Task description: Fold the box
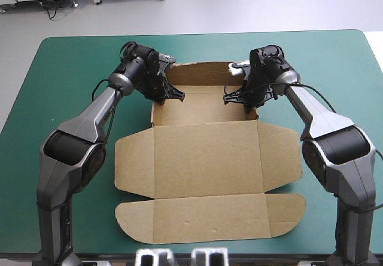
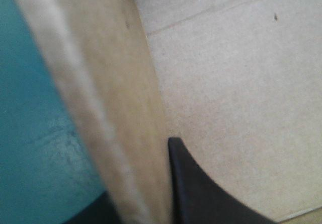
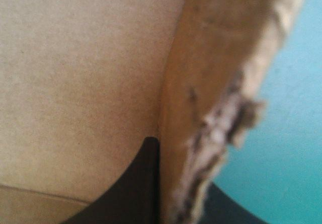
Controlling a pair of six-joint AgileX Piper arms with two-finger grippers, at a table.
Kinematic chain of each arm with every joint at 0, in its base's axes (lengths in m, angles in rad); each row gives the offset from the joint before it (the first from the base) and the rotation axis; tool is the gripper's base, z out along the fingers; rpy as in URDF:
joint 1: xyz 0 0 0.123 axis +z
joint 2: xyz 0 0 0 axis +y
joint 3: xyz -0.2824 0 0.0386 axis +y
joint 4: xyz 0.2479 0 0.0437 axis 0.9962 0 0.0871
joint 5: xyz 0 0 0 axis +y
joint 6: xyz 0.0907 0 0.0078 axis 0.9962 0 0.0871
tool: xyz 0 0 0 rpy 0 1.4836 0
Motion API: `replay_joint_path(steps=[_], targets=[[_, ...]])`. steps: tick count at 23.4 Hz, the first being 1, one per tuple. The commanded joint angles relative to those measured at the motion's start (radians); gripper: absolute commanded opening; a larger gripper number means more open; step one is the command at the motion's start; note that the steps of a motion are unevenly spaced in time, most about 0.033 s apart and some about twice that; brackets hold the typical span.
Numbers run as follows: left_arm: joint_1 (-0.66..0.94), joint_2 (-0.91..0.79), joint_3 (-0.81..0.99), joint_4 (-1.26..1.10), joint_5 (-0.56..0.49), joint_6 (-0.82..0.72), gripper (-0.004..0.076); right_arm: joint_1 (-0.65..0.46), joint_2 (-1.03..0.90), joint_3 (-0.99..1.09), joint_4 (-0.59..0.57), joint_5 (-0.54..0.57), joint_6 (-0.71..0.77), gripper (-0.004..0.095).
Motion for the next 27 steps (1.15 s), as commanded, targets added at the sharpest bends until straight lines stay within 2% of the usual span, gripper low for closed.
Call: replay_joint_path(steps=[1, 7, 9, 12, 13, 14, 15, 17, 19, 22, 27], targets=[[-0.039, -0.051, -0.023, -0.139, 0.066, 0.048, -0.001, 0.02, -0.065, 0.061, 0.164, 0.022, -0.05, -0.0024], [-0.031, -0.054, 0.044, -0.199, 0.068, 0.07, 0.0007, 0.02, -0.078, 0.127, 0.163, 0.022, -0.088, -0.0024], [-0.014, -0.069, 0.044, -0.251, 0.068, 0.117, 0.0146, 0.02, -0.095, 0.127, 0.144, 0.022, -0.092, 0.0], [-0.003, -0.089, 0.044, -0.25, 0.068, 0.109, 0.0391, 0.02, -0.11, 0.127, 0.141, 0.022, -0.107, 0.0107], [-0.003, -0.101, 0.044, -0.221, 0.068, 0.089, 0.0512, 0.02, -0.117, 0.127, 0.15, 0.022, -0.129, 0.0183], [-0.003, -0.114, 0.045, -0.171, 0.068, 0.057, 0.0602, 0.02, -0.128, 0.127, 0.154, 0.022, -0.134, 0.0304], [-0.003, -0.127, 0.045, -0.145, 0.068, 0.042, 0.065, 0.02, -0.136, 0.127, 0.154, 0.022, -0.134, 0.0418], [-0.003, -0.15, 0.045, -0.105, 0.068, 0.042, 0.0659, 0.02, -0.156, 0.127, 0.131, 0.022, -0.138, 0.0608], [0.0, -0.164, 0.045, -0.092, 0.068, 0.044, 0.0659, 0.02, -0.174, 0.127, 0.101, 0.022, -0.138, 0.069], [0.007, -0.187, 0.045, -0.079, 0.068, 0.058, 0.0659, 0.015, -0.207, 0.126, 0.063, 0.022, -0.133, 0.0718], [0.021, -0.232, 0.045, -0.07, 0.068, 0.058, 0.0659, -0.015, -0.281, 0.126, 0.07, 0.022, -0.133, 0.0715]])
